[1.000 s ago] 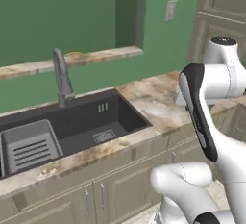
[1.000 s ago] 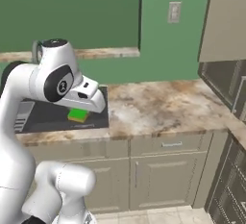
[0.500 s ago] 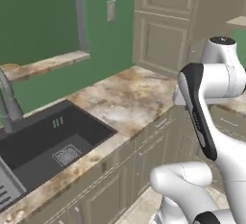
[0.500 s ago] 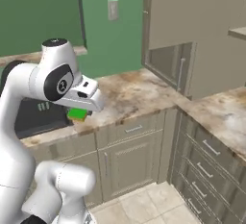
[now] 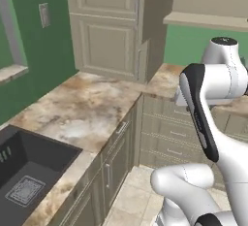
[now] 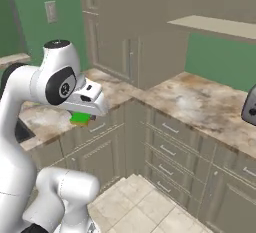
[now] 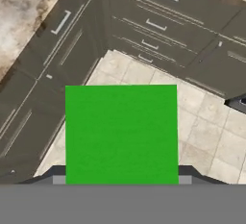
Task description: Pick up the spray and sponge from the sink, and place them back in the cabinet, and close the cabinet doors.
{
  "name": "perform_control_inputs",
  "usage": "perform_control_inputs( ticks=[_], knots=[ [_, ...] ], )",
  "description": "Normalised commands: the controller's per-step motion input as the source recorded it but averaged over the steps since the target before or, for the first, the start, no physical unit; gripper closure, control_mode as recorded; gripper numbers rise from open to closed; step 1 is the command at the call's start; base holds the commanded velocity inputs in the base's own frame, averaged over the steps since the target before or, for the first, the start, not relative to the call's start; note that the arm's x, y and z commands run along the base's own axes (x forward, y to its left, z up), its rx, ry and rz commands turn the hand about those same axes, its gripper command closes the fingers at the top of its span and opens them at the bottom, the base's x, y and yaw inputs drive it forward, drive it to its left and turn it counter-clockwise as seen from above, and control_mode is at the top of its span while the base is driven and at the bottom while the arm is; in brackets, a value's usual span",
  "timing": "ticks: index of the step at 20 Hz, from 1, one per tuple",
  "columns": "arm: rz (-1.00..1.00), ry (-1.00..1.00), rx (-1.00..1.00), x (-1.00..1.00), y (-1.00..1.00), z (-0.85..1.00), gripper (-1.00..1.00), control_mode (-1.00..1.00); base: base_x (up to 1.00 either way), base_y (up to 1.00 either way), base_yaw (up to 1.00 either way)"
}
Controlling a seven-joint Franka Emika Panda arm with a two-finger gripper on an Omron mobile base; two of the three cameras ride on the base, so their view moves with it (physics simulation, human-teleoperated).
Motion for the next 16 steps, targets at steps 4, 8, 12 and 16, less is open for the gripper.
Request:
perform_control_inputs(
  ticks=[4,8,12,16],
  knots=[
    [0.00,0.00,0.00,0.00,0.00,0.00,1.00,1.00,-0.16,0.00,-0.58],
    [0.00,0.00,0.00,0.00,0.00,0.00,1.00,1.00,-0.05,0.00,-0.55],
    [0.00,0.00,0.00,0.00,0.00,0.00,1.00,1.00,0.00,0.00,-0.51],
    [0.00,0.00,0.00,0.00,0.00,0.00,1.00,1.00,0.00,0.00,-0.45]
  ],
)
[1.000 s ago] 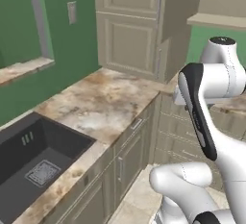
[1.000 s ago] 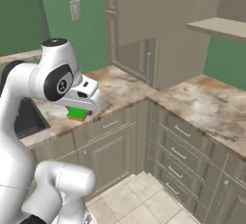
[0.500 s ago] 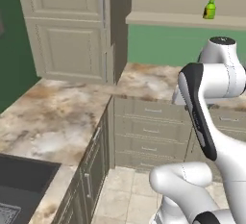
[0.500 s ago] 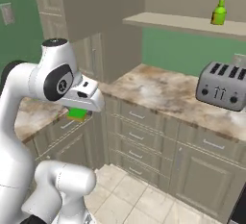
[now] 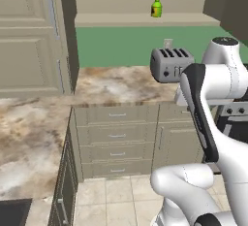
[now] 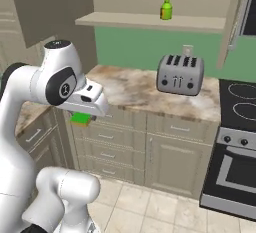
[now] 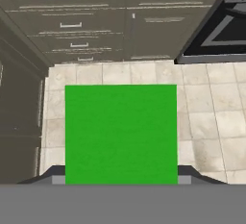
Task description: Pick up the spray and sponge from the sink, and place them back in the cabinet, and close the cabinet doors.
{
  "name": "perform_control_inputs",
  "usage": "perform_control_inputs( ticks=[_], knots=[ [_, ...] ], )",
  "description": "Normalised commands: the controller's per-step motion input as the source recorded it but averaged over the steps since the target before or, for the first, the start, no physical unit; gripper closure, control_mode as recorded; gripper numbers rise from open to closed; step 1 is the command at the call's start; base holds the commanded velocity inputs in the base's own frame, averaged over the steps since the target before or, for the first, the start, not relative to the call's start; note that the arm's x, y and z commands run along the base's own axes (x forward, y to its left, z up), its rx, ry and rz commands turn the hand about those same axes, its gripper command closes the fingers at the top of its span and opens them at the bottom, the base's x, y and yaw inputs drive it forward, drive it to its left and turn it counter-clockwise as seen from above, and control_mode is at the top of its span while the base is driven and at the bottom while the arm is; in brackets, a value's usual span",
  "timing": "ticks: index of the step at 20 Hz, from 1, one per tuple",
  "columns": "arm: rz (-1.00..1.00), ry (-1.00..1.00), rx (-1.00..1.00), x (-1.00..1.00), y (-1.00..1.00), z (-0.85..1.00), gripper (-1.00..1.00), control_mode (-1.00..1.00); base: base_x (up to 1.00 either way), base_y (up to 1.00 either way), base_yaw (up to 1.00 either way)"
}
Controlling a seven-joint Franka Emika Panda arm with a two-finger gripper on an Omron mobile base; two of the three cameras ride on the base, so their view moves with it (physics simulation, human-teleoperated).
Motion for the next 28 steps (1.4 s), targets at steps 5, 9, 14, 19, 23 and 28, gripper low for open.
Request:
perform_control_inputs(
  ticks=[5,9,14,19,23,28],
  knots=[
    [0.00,0.00,0.00,0.00,0.00,0.00,1.00,1.00,0.01,0.00,-0.30],
    [0.00,0.00,0.00,0.00,0.00,0.00,1.00,1.00,0.05,0.00,-0.03],
    [0.00,0.00,0.00,0.00,0.00,0.00,1.00,1.00,0.19,0.00,-0.01],
    [0.00,0.00,0.00,0.00,0.00,0.00,1.00,1.00,0.51,0.00,-0.05],
    [0.00,0.00,0.00,0.00,0.00,0.00,1.00,1.00,0.43,0.15,-0.15],
    [0.00,0.00,0.00,0.00,0.00,0.00,1.00,1.00,0.39,0.23,-0.18]
  ],
)
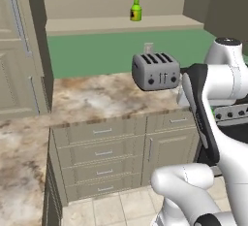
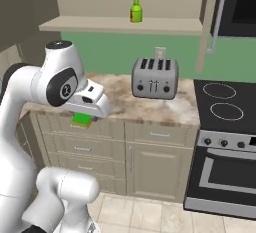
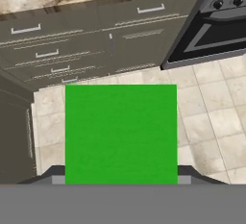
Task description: Pick up the spray and sponge from the sink, and place them back in the cabinet, and close the cabinet doors.
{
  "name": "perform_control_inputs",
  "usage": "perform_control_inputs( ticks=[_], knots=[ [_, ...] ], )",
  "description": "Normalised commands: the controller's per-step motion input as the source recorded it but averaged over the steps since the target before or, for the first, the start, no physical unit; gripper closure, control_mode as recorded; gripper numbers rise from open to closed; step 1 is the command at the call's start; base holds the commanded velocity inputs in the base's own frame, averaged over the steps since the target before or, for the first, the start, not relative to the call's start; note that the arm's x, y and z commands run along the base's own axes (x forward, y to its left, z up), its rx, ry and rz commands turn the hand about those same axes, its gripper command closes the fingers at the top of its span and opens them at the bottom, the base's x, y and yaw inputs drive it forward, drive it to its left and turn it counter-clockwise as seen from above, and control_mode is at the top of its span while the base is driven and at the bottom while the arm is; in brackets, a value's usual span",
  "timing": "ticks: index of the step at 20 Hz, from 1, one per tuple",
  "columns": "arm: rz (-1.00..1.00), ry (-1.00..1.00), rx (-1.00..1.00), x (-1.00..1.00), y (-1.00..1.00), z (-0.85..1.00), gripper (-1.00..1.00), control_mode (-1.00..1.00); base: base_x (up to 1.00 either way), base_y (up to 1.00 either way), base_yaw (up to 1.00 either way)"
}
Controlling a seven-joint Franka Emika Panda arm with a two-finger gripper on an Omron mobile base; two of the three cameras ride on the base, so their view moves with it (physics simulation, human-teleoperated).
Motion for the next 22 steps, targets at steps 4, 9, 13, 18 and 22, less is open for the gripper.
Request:
perform_control_inputs(
  ticks=[4,9,13,18,22],
  knots=[
    [0.00,0.00,0.00,0.00,0.00,0.00,1.00,1.00,0.35,0.30,-0.18],
    [0.00,0.00,0.00,0.00,0.00,0.00,1.00,1.00,0.39,0.16,-0.06],
    [0.00,0.00,0.00,0.00,0.00,0.00,1.00,1.00,0.46,0.01,0.00],
    [0.00,0.00,0.00,0.00,0.00,0.00,1.00,1.00,0.45,0.00,0.06],
    [0.00,0.00,0.00,0.00,0.00,0.00,1.00,1.00,0.33,-0.02,0.10]
  ],
)
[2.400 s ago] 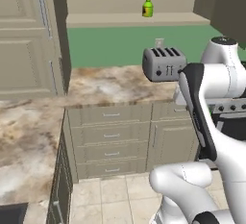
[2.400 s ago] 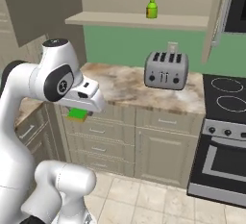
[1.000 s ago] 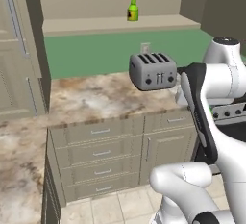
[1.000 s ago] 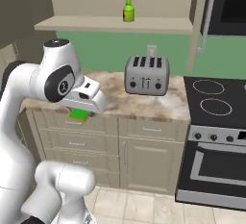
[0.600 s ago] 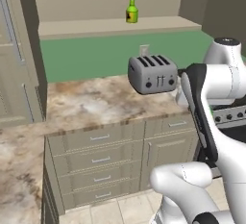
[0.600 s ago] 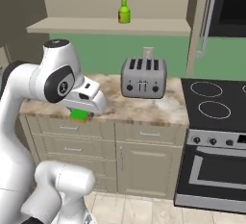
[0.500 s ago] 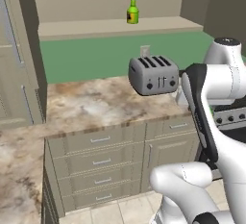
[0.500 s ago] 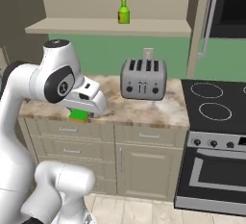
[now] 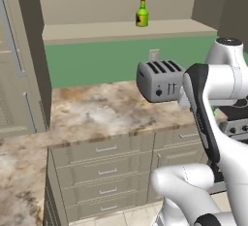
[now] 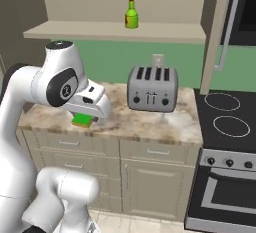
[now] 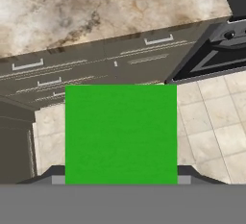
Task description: Pick up the spray and sponge from the sink, and place them back in the cabinet, and close the cabinet doors.
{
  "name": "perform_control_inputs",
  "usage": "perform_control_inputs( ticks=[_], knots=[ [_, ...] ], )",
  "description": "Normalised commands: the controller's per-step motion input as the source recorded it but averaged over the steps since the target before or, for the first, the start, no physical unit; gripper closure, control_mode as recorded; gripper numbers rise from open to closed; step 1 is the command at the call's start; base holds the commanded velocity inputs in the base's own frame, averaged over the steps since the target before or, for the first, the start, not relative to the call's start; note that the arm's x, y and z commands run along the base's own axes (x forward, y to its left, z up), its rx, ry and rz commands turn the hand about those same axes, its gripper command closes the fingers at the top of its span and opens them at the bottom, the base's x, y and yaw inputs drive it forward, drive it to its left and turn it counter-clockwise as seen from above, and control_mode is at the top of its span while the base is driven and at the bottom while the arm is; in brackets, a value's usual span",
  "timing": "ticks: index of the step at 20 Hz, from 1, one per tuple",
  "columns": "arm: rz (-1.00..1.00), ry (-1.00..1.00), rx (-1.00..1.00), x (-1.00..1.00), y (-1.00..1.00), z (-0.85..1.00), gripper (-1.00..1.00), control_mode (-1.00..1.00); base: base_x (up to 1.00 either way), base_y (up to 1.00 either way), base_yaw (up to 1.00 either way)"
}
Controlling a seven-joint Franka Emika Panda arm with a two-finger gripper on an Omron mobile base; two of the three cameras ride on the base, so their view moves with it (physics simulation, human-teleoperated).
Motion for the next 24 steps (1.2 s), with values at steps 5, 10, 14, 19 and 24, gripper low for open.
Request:
perform_control_inputs(
  ticks=[5,10,14,19,24],
  knots=[
    [0.00,0.00,0.00,0.00,0.00,0.00,1.00,1.00,0.34,-0.07,0.08],
    [0.00,0.00,0.00,0.00,0.00,0.00,1.00,1.00,0.32,-0.19,0.04],
    [0.00,0.00,0.00,0.00,0.00,0.00,1.00,1.00,0.36,-0.21,0.06],
    [0.00,0.00,0.00,0.00,0.00,0.00,1.00,1.00,0.41,-0.26,0.05],
    [0.00,0.00,0.00,0.00,0.00,0.00,1.00,1.00,0.44,-0.30,0.02]
  ],
)
